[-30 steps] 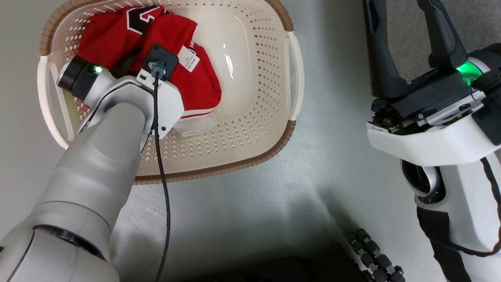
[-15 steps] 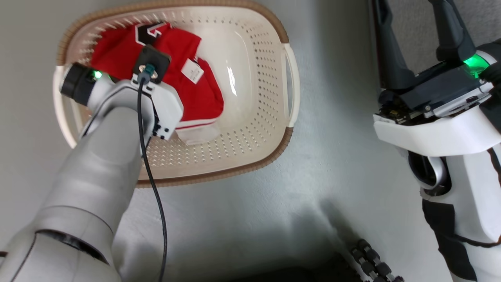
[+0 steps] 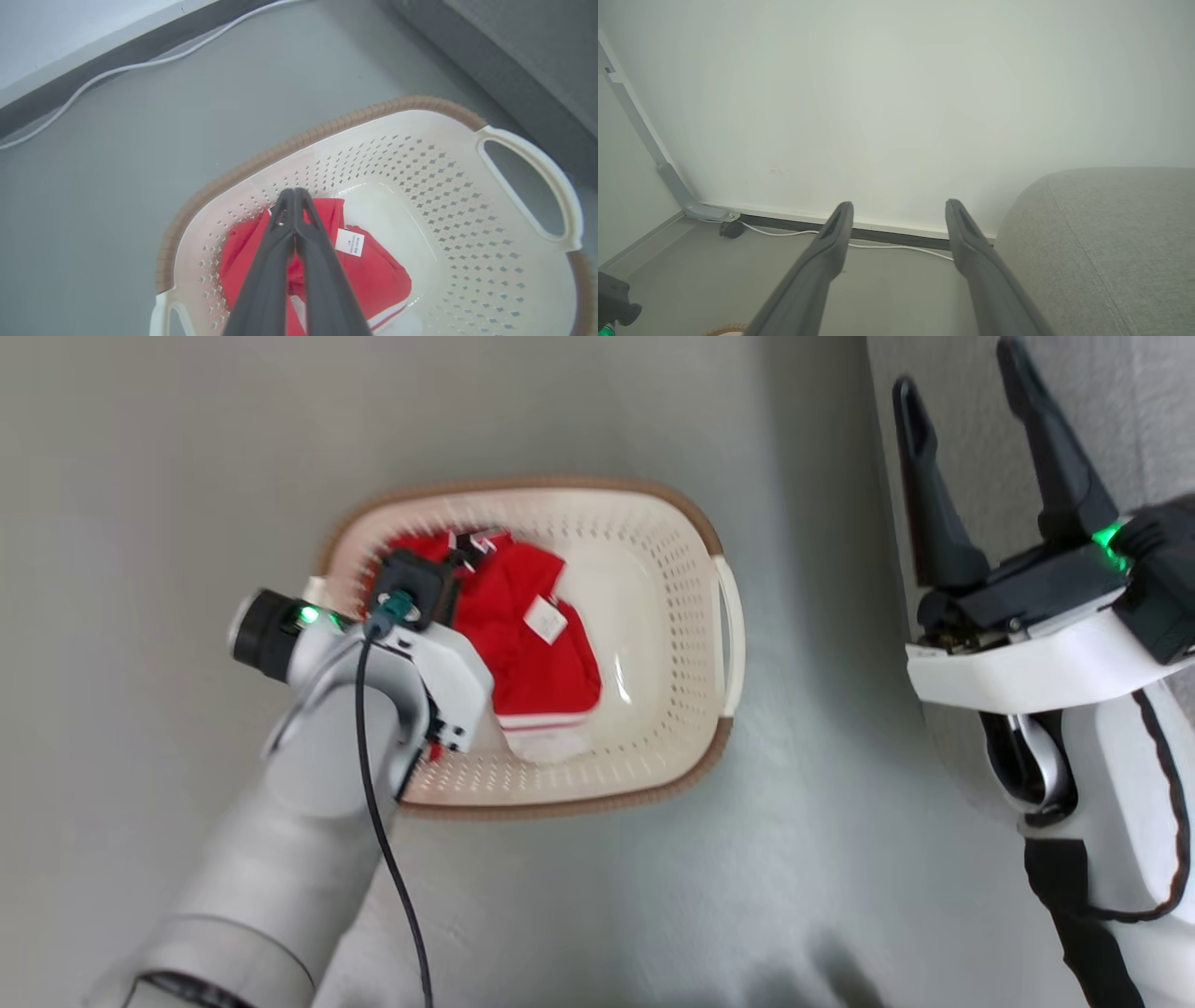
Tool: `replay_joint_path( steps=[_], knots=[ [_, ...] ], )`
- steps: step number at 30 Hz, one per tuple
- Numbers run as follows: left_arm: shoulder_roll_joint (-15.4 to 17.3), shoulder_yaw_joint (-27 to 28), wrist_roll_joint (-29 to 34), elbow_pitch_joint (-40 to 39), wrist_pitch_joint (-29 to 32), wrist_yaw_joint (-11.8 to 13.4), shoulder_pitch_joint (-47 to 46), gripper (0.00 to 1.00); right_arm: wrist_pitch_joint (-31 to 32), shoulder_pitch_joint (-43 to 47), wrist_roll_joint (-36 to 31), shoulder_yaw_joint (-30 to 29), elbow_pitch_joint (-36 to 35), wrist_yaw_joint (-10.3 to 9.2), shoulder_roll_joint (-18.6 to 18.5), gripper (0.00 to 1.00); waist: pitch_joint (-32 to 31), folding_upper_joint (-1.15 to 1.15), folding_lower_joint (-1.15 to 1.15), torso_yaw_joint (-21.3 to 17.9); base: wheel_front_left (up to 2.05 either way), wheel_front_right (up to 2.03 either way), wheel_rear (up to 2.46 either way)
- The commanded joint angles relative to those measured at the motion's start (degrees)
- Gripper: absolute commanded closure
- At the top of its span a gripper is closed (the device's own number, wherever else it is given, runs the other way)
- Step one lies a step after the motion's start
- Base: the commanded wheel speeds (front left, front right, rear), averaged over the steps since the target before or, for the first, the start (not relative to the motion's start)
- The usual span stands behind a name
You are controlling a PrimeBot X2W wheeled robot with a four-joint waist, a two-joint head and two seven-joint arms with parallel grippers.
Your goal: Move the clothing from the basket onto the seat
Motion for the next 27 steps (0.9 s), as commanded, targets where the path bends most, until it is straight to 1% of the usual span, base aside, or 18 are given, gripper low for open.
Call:
replay_joint_path(
  steps=[1,2,4,6,7,8,9,17,21,27],
  knots=[
    [1.0,2.4,-1.1,-4.1,-0.6,0.5,3.6,1.0,-0.3,3.2,0.7,0.5,-0.2,0.08,-0.1,0.0,-6.6,0.0,0.0,3.2,0.0,0.0,0.0],
    [1.0,2.4,-1.1,-4.1,-0.6,0.5,3.6,1.0,-0.3,3.2,0.7,0.5,-0.2,0.08,-0.1,0.0,-6.6,0.0,0.0,3.2,0.0,0.0,0.0],
    [1.0,4.1,-1.3,-8.3,-0.6,0.9,6.3,1.0,-0.3,4.5,0.8,0.3,0.8,0.08,-0.3,0.0,-9.4,0.0,0.0,4.0,0.0,0.0,0.0],
    [1.1,6.1,-1.2,-13.1,-0.6,0.7,9.4,1.0,-0.3,5.9,1.0,0.0,1.8,0.08,-0.5,0.0,-12.1,0.0,0.0,4.9,0.0,0.0,0.0],
    [1.3,7.0,-1.1,-15.8,-0.6,0.1,11.0,0.68,-0.3,6.7,1.1,-0.3,2.3,0.08,-0.6,0.0,-13.4,0.0,0.0,5.4,0.0,0.0,0.0],
    [1.5,8.2,-0.8,-18.2,-0.6,0.0,12.7,0.07,-0.3,7.5,1.2,-0.6,2.7,0.08,-0.7,0.0,-14.7,0.0,0.0,5.9,0.0,0.0,0.0],
    [1.7,9.3,-0.6,-20.4,-0.6,-0.3,14.4,0.0,-0.3,8.3,1.3,-0.8,3.1,0.08,-0.7,0.0,-16.0,0.0,0.0,6.3,0.0,0.0,0.0],
    [2.9,19.0,2.4,-35.0,-0.6,0.0,26.8,0.0,-0.3,14.1,2.0,-2.1,5.2,0.08,-0.6,0.0,-24.2,0.0,0.0,8.9,0.0,0.0,0.0],
    [3.1,23.4,3.9,-40.2,-0.6,-0.2,32.4,0.0,-0.3,16.8,2.3,-3.1,5.7,0.08,-0.1,0.0,-27.7,0.0,0.0,9.6,0.0,0.0,0.0],
    [3.0,28.7,5.9,-46.5,-0.6,-1.4,39.2,0.0,-0.3,21.1,2.6,-4.6,6.2,0.08,0.6,0.0,-32.2,0.0,0.0,10.1,0.0,0.0,0.0]
  ],
)
